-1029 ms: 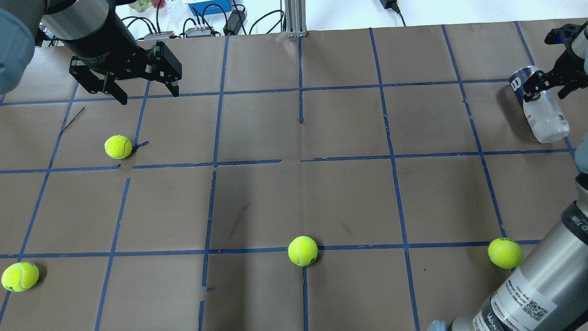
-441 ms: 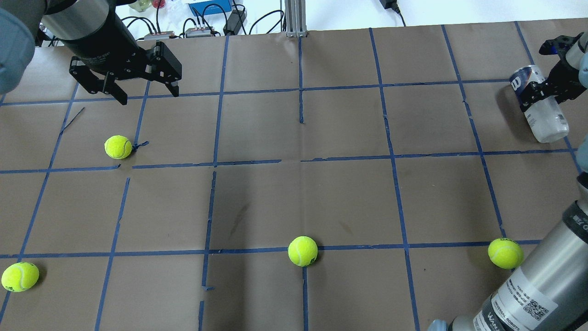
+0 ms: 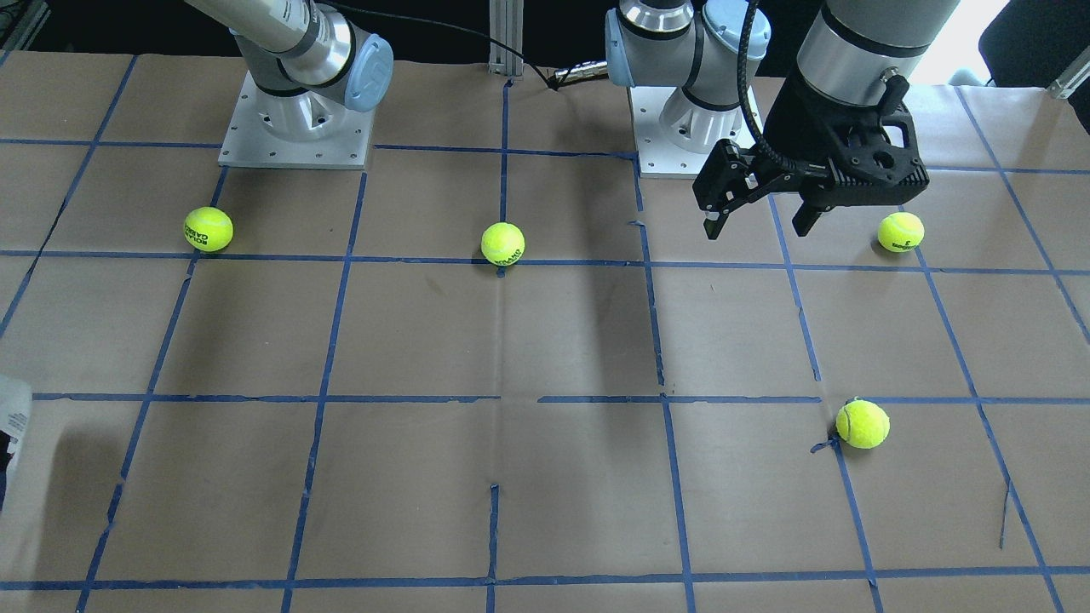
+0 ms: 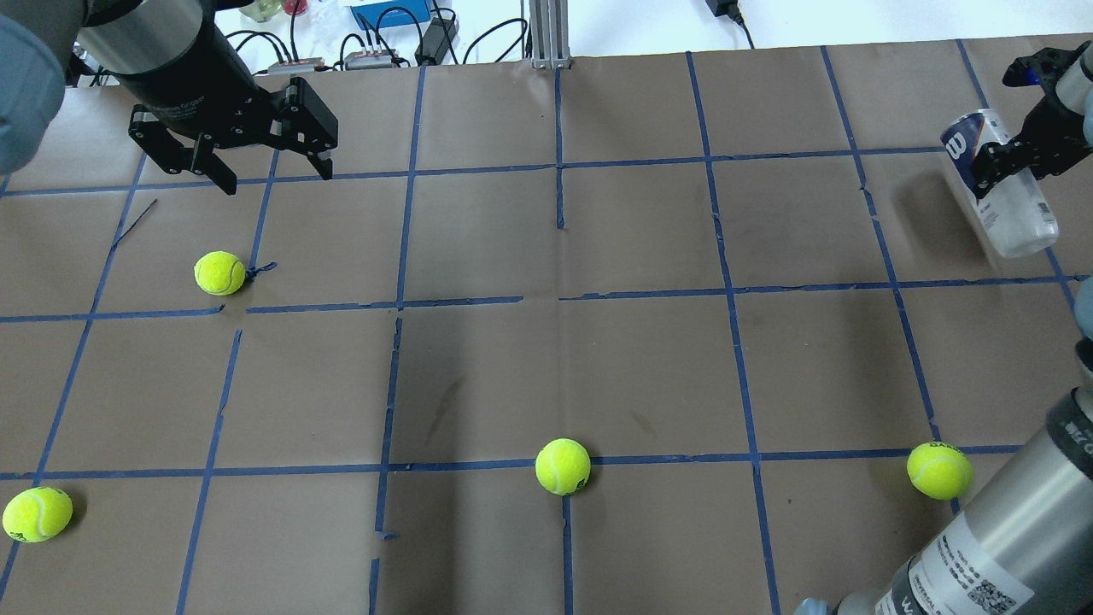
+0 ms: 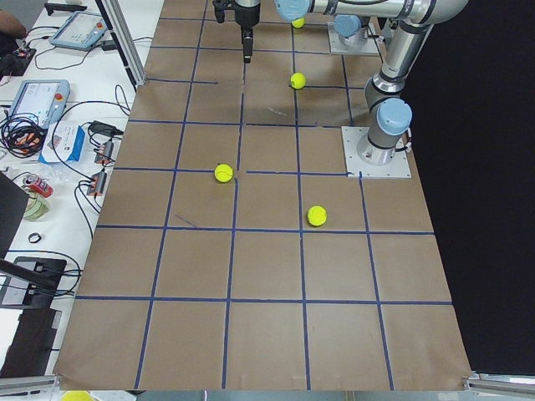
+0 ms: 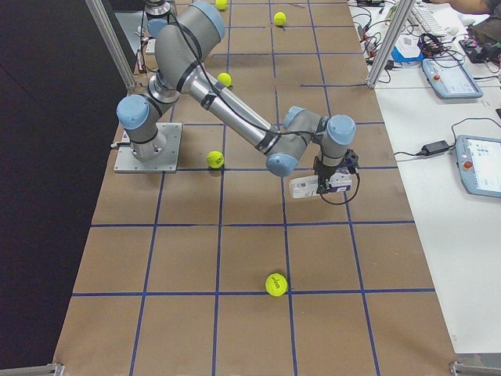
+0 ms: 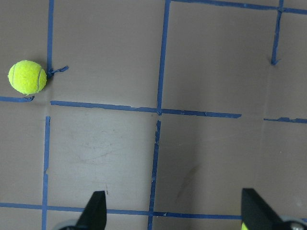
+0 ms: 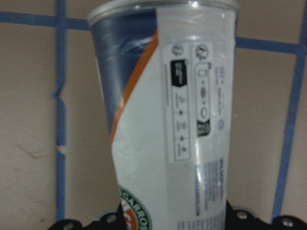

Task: Lift up tennis ball bucket
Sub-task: 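Carry the can with the right gripper toward the table center and lower it, then open the right gripper to release the can lying on its side, then reach the left gripper to the can's open end while the right arm withdraws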

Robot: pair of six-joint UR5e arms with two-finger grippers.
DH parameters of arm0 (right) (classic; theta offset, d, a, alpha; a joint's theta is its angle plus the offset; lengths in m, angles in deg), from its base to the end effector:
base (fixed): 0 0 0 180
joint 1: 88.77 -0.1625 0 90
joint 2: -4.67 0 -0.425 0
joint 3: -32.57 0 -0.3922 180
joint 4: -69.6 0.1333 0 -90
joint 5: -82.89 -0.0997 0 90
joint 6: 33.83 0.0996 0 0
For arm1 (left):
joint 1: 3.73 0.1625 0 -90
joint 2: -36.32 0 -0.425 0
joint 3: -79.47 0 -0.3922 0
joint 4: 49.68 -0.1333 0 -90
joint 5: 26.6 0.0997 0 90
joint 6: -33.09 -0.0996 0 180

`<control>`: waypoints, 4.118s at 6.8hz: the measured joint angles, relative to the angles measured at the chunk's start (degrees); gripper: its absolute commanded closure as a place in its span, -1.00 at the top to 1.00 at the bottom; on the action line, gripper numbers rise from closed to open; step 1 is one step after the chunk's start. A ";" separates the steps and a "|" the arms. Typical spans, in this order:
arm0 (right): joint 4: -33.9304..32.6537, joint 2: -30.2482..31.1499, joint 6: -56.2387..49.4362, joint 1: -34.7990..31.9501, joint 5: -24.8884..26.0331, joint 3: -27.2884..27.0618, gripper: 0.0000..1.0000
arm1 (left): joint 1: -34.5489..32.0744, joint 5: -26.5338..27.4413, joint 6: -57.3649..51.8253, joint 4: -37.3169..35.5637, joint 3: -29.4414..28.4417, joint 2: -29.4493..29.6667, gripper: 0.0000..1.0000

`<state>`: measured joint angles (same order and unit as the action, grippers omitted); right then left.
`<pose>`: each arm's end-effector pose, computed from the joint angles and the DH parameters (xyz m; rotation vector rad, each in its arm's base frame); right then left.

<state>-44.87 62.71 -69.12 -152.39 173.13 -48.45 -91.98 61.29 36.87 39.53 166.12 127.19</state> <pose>-0.1868 -0.6757 0.2730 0.2426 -3.1151 0.0315 -0.1215 -0.5074 0.5107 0.1480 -3.0990 0.0875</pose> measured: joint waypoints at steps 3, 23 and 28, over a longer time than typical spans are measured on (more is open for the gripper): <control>-0.42 3.42 -8.90 -20.23 -7.84 -1.68 0.10 | 0.00 0.00 0.00 0.00 0.00 0.01 1.00; -16.59 15.66 -20.84 -37.67 -9.03 -16.25 1.00 | 0.88 -2.44 -7.18 -1.31 1.11 7.99 1.00; 20.27 32.01 -7.86 -22.17 -9.00 -9.47 1.00 | 11.91 -24.16 -23.41 -8.09 7.85 18.71 0.91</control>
<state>-24.60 94.73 -76.99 -174.56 164.13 -57.92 -80.07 37.13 13.46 31.44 173.97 145.89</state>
